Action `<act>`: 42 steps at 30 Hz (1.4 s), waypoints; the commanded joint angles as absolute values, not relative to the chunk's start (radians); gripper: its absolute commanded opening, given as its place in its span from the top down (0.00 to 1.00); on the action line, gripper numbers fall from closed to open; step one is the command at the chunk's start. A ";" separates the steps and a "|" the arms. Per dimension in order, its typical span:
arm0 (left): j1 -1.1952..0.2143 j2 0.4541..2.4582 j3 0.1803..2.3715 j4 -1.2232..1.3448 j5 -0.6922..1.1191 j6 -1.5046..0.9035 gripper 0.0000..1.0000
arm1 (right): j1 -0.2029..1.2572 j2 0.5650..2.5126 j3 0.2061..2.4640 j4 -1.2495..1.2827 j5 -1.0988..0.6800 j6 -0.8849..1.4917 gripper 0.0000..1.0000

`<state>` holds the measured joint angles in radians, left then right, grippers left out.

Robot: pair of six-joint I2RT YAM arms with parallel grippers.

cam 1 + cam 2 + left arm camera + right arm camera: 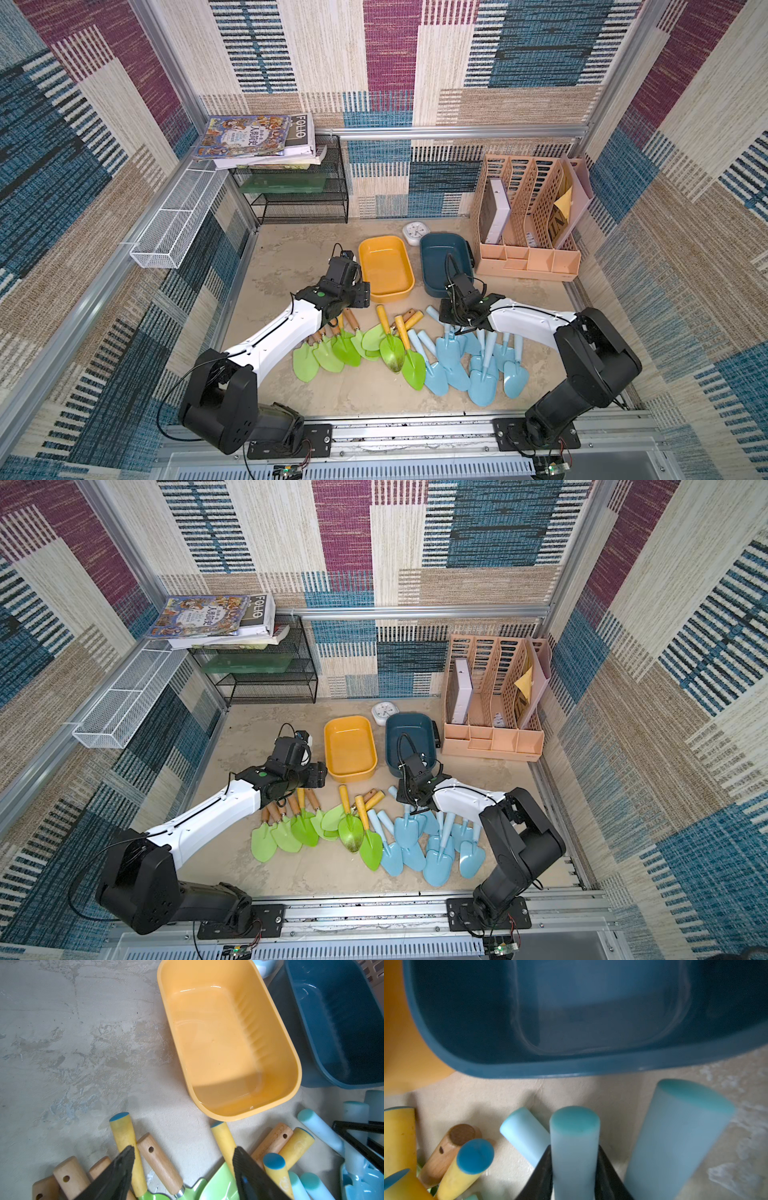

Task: Sort the small shovels by color and place them into the storage box
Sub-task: Pick up the shovel from the center of the board, then place the shovel in the storage box.

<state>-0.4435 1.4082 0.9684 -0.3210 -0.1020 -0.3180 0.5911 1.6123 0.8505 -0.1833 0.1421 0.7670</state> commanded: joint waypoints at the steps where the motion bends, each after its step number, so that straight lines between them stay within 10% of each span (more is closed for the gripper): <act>1: -0.444 1.410 0.973 -0.328 -0.099 -0.330 0.24 | 0.593 1.618 0.853 -0.163 0.161 0.781 0.73; 11: -0.445 1.413 0.985 -0.343 -0.104 -0.330 0.24 | 0.585 1.586 0.857 -0.154 0.068 0.702 0.96; 23: -0.444 1.430 1.000 -0.350 -0.083 -0.350 0.18 | 0.513 1.567 1.064 -0.300 -0.227 0.517 0.99; 42: -0.477 1.454 1.014 -0.401 -0.072 -0.395 0.13 | 0.251 2.060 1.790 -0.466 -0.122 0.319 0.97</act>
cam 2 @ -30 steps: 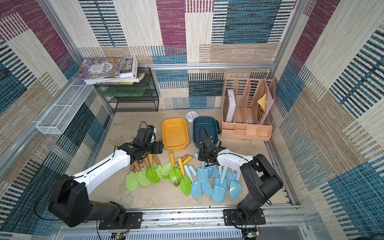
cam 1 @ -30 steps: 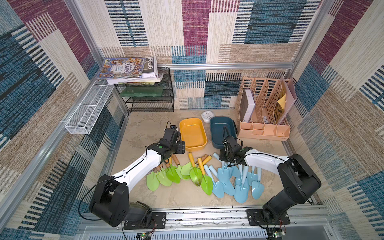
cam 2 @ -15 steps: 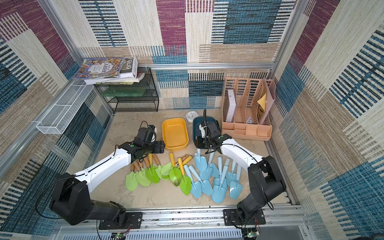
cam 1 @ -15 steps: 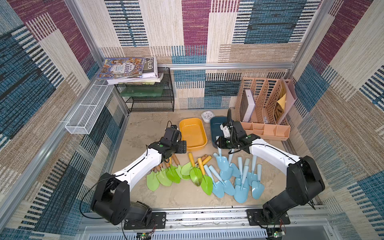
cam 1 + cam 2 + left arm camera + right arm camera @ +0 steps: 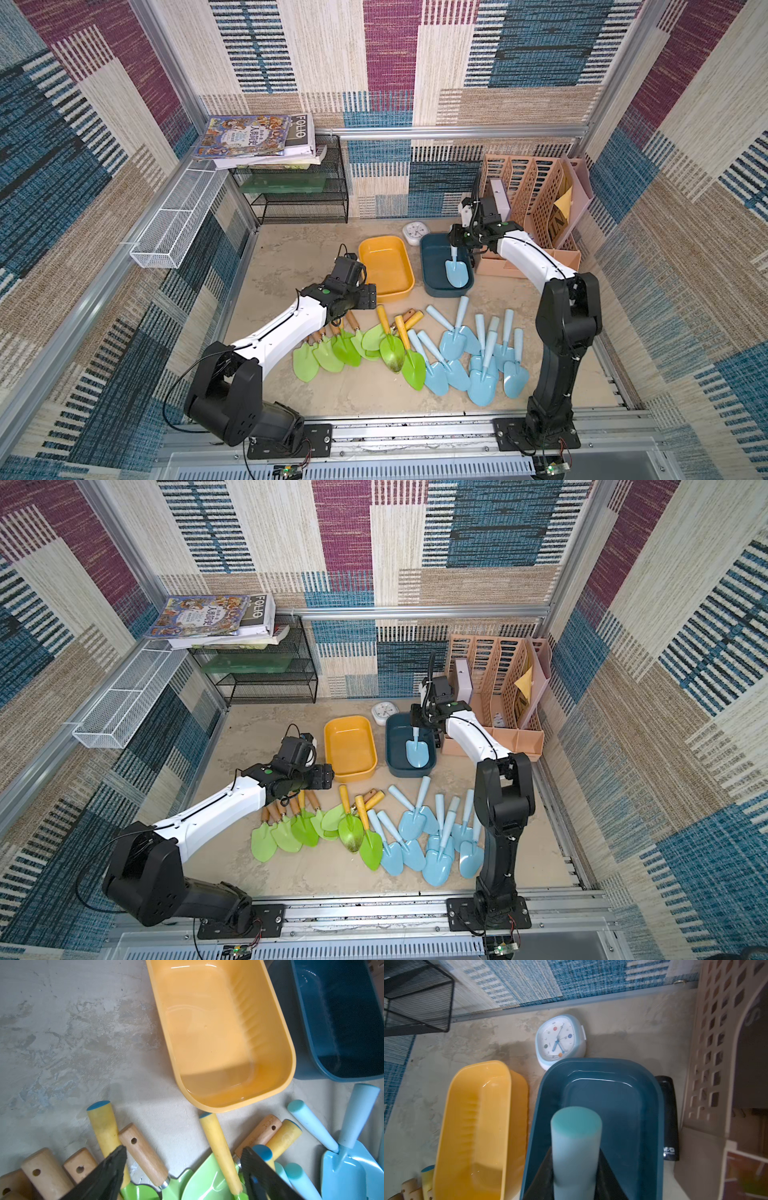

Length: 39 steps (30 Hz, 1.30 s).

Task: Sort the small shovels by color and place them into the storage box
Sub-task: Place the shovel in the storage box.

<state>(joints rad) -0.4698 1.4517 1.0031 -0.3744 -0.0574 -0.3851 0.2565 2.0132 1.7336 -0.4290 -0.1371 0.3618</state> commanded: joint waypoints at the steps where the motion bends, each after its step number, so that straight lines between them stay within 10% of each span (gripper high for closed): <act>1: -0.481 1.454 1.014 -0.403 -0.073 -0.395 0.13 | 0.251 2.084 1.815 -0.472 -0.118 0.313 0.97; 28: -0.551 1.447 1.015 -0.476 -0.156 -0.417 0.13 | 0.272 2.377 2.010 -0.515 -0.001 0.254 0.93; 39: -0.556 1.462 1.015 -0.454 -0.134 -0.428 0.12 | 0.291 2.390 2.011 -0.532 0.097 0.256 0.62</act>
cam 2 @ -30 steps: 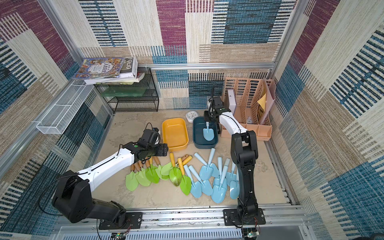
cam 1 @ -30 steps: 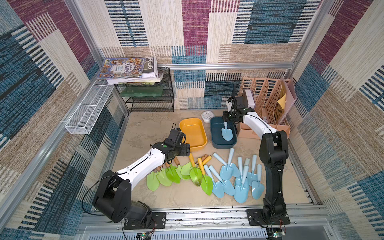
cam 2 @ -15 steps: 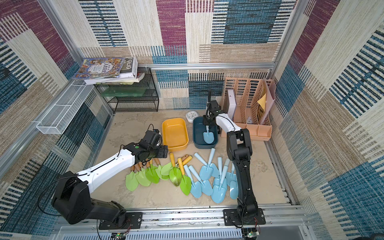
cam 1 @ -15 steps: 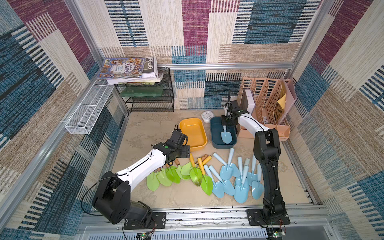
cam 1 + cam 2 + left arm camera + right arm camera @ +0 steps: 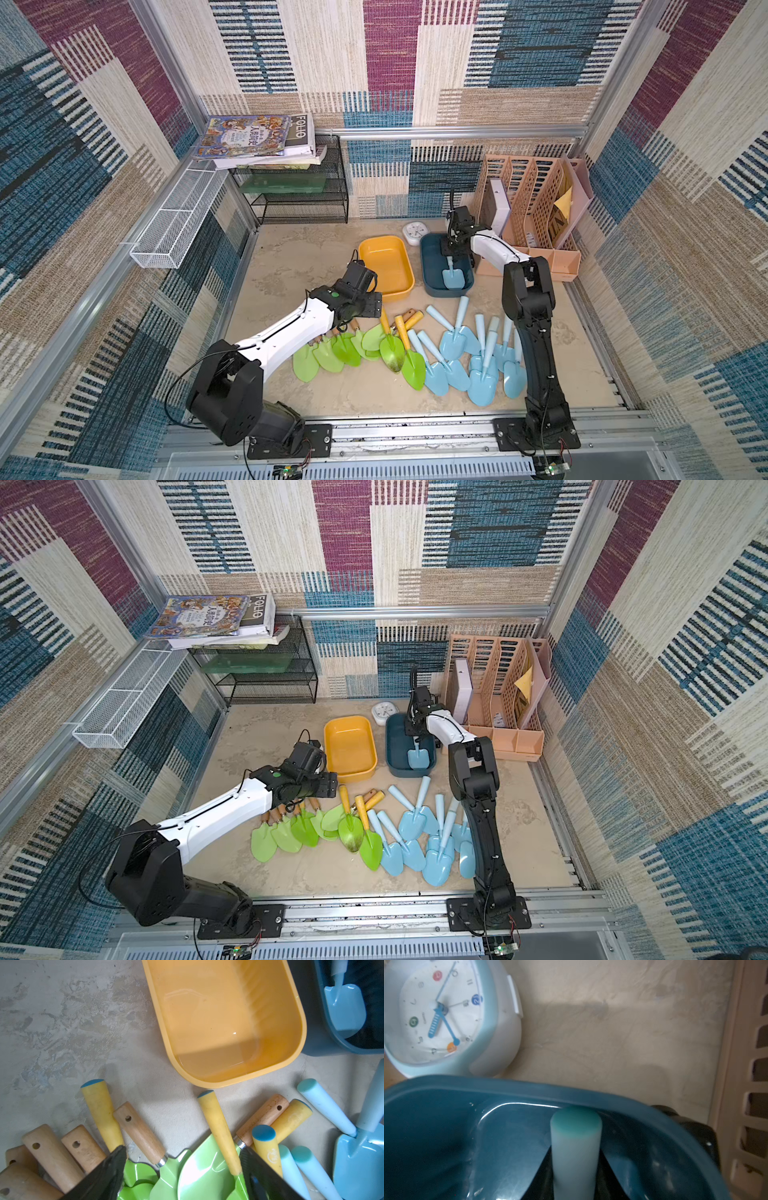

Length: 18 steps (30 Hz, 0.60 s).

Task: Sort the small shovels by color and place them into the storage box
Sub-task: Place the shovel in the storage box.

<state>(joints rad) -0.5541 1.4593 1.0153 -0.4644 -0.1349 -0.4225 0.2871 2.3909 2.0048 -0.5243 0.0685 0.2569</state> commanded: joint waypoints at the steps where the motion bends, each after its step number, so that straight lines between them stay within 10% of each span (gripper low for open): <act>1: -0.557 1.462 1.015 -0.453 -0.136 -0.428 0.12 | 0.293 2.388 2.014 -0.535 0.100 0.258 0.59; 18: -0.605 1.484 1.014 -0.475 -0.046 -0.407 0.06 | 0.398 2.052 1.805 -0.454 0.197 0.301 0.50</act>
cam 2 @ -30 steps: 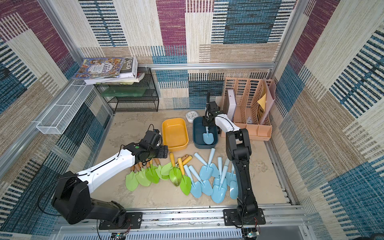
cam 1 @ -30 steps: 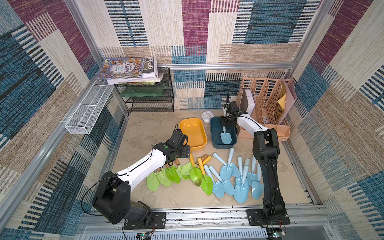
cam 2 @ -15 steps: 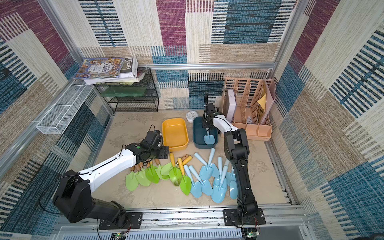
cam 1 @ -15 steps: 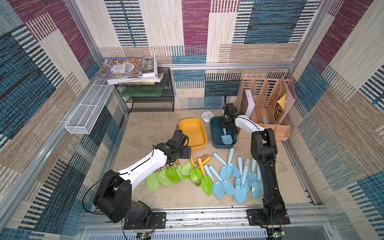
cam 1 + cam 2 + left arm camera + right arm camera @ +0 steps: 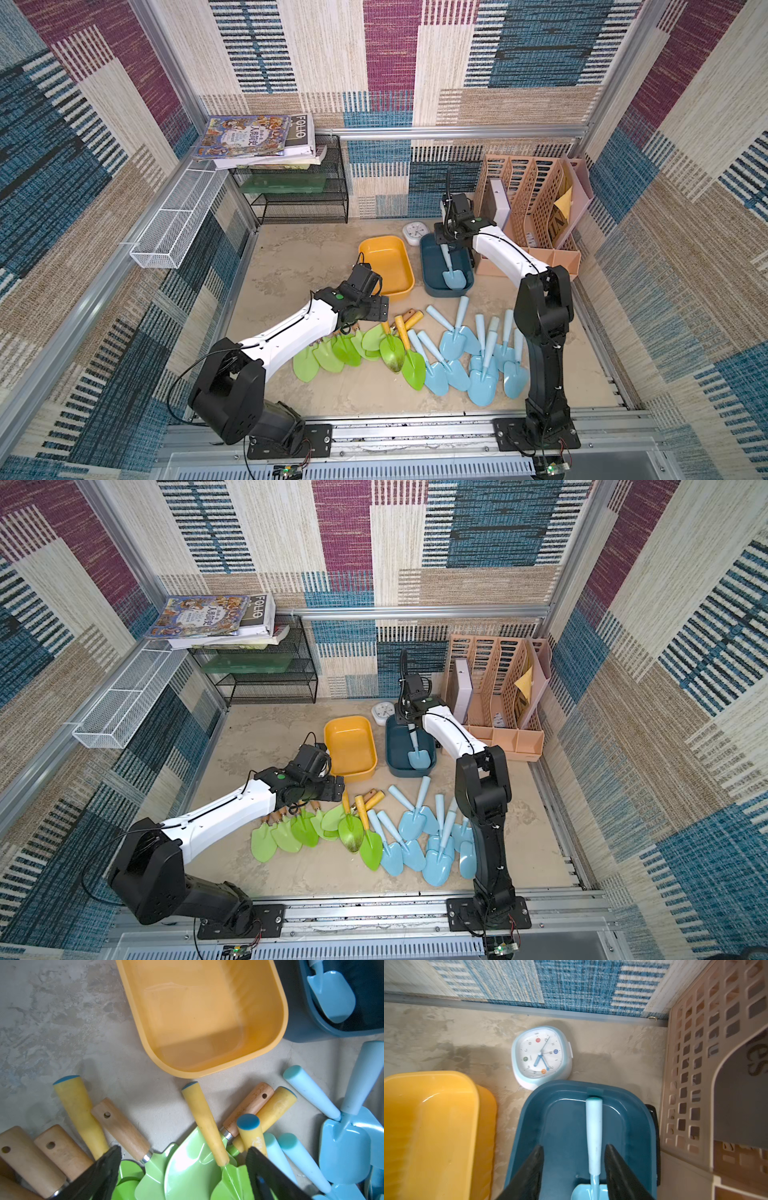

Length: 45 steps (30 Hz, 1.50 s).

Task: Sort the small shovels by color and place them into the storage box
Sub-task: Place the shovel in the storage box, then pick up the shovel from the center of the board.

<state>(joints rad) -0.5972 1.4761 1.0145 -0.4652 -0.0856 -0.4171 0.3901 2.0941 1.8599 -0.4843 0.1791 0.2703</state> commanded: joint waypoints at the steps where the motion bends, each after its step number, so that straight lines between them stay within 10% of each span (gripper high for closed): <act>1: -0.609 1.489 1.009 -0.477 -0.039 -0.407 0.06 | 0.407 2.027 1.773 -0.443 0.193 0.307 0.50; 45: -0.466 1.757 1.080 -0.615 -0.017 -0.625 0.26 | 0.483 1.899 1.455 -0.406 0.196 0.359 0.54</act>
<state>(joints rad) -0.4725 1.7439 1.0706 -0.5869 -0.0231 -0.6029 0.4854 1.9102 1.4647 -0.4263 0.1974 0.3538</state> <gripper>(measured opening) 0.756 0.466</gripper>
